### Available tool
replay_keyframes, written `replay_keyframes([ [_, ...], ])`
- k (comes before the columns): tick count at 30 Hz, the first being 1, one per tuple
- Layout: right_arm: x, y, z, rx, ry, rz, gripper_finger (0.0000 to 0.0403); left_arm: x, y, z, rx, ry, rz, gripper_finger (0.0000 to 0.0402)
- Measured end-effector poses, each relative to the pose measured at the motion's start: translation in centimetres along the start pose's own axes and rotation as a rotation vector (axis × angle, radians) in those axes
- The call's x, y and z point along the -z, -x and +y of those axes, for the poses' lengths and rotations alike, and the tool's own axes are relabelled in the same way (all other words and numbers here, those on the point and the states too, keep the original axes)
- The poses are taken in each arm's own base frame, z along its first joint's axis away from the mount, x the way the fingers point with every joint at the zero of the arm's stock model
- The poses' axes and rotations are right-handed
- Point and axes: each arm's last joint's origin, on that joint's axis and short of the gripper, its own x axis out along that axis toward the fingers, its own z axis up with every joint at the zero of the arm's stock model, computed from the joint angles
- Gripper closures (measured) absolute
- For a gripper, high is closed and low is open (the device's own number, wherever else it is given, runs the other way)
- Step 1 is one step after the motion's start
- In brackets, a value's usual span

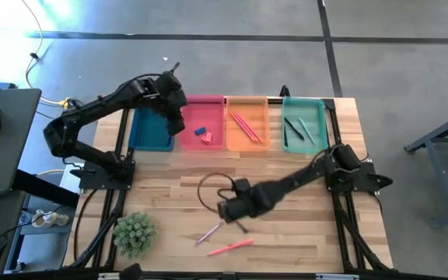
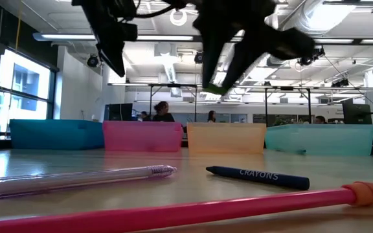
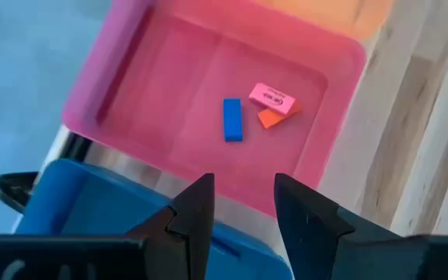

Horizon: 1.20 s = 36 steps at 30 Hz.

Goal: Sort crayons/erasers/pens/pencils in bins
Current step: Put the green eraser into the pink bin

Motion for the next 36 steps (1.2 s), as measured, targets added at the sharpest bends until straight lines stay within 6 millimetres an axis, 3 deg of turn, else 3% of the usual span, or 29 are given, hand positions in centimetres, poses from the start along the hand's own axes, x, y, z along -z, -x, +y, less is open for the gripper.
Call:
replay_keyframes([
  [9,-8.1,0.1,1.2,-0.042,0.082,-0.082,0.0320,0.9,2.6,0.4,-0.036,-0.007,-0.079,0.0280],
  [22,-19.3,-0.3,1.4,-0.223,0.184,-0.306,0.0320,1.4,2.9,0.1,0.000,0.021,-0.049,0.0280],
  [30,-23.5,-0.5,-0.1,-0.194,0.265,-0.387,0.0320,1.4,2.9,0.1,0.002,0.077,-0.048,0.0280],
  [36,-24.7,-1.3,-0.6,-0.144,0.368,-0.416,0.0320,1.4,2.9,0.1,0.003,0.122,-0.048,0.0280],
])
